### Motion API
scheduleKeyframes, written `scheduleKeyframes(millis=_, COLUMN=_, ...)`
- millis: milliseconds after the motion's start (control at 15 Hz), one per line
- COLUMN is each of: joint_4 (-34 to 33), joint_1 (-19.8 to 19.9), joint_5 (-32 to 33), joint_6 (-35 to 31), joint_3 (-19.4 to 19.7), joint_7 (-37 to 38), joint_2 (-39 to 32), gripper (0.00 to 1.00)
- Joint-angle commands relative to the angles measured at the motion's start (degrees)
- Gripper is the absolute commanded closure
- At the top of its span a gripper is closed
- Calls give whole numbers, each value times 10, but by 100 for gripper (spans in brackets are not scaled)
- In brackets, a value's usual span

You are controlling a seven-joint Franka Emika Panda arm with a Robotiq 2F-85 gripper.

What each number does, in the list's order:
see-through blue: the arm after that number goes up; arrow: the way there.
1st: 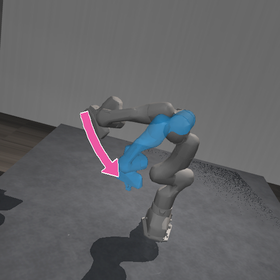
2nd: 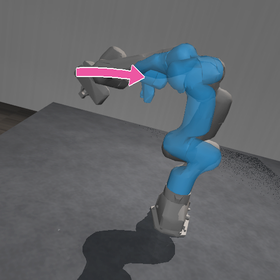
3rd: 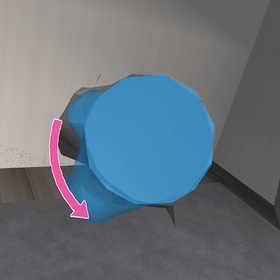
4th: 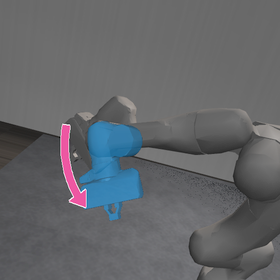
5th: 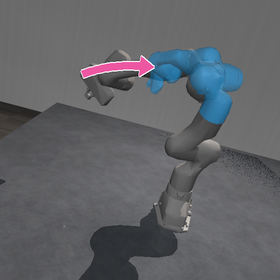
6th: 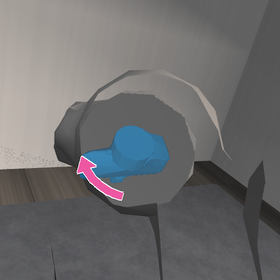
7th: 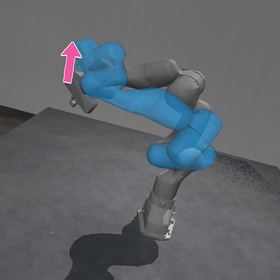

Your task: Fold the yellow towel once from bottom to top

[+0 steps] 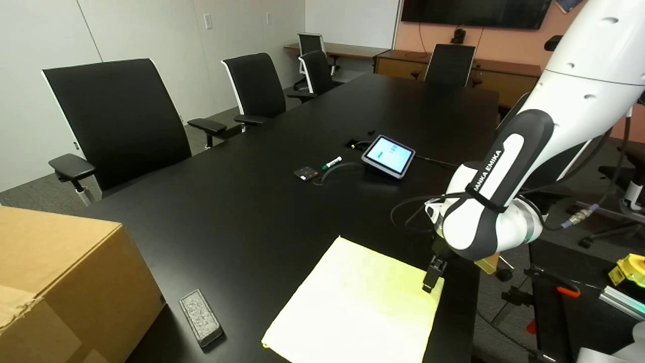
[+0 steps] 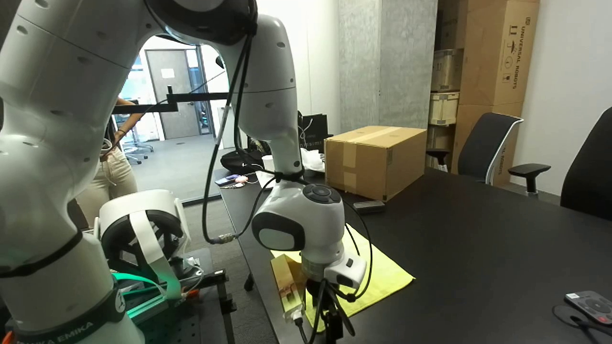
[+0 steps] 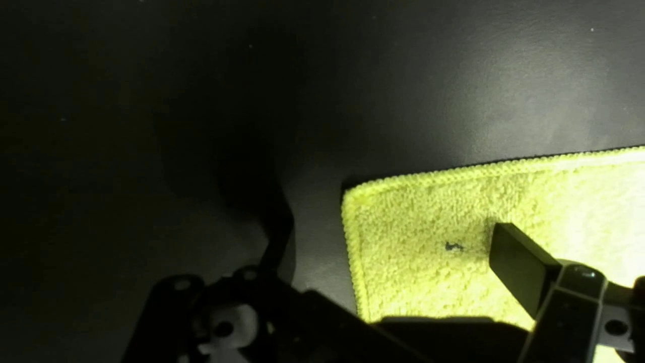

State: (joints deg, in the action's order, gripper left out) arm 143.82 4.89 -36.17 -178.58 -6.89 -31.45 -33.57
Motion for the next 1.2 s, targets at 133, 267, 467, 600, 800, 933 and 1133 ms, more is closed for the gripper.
scheduleKeyframes(millis=133, joint_4=-7, joint_1=-19, joint_5=9, joint_6=3, joint_3=11, joint_7=0, joint_2=-4, gripper=0)
scheduleKeyframes(millis=267, joint_4=-7, joint_1=-26, joint_5=10, joint_6=7, joint_3=13, joint_7=2, joint_2=-2, gripper=0)
scheduleKeyframes(millis=467, joint_4=-4, joint_1=-47, joint_5=13, joint_6=18, joint_3=25, joint_7=9, joint_2=1, gripper=2)
scheduleKeyframes(millis=600, joint_4=-4, joint_1=-68, joint_5=15, joint_6=29, joint_3=42, joint_7=15, joint_2=3, gripper=21)
scheduleKeyframes(millis=800, joint_4=-3, joint_1=-98, joint_5=19, joint_6=46, joint_3=68, joint_7=21, joint_2=10, gripper=45)
scheduleKeyframes(millis=933, joint_4=-3, joint_1=-115, joint_5=21, joint_6=58, joint_3=82, joint_7=24, joint_2=16, gripper=62)
scheduleKeyframes(millis=1133, joint_4=-3, joint_1=-133, joint_5=23, joint_6=67, joint_3=95, joint_7=26, joint_2=22, gripper=84)
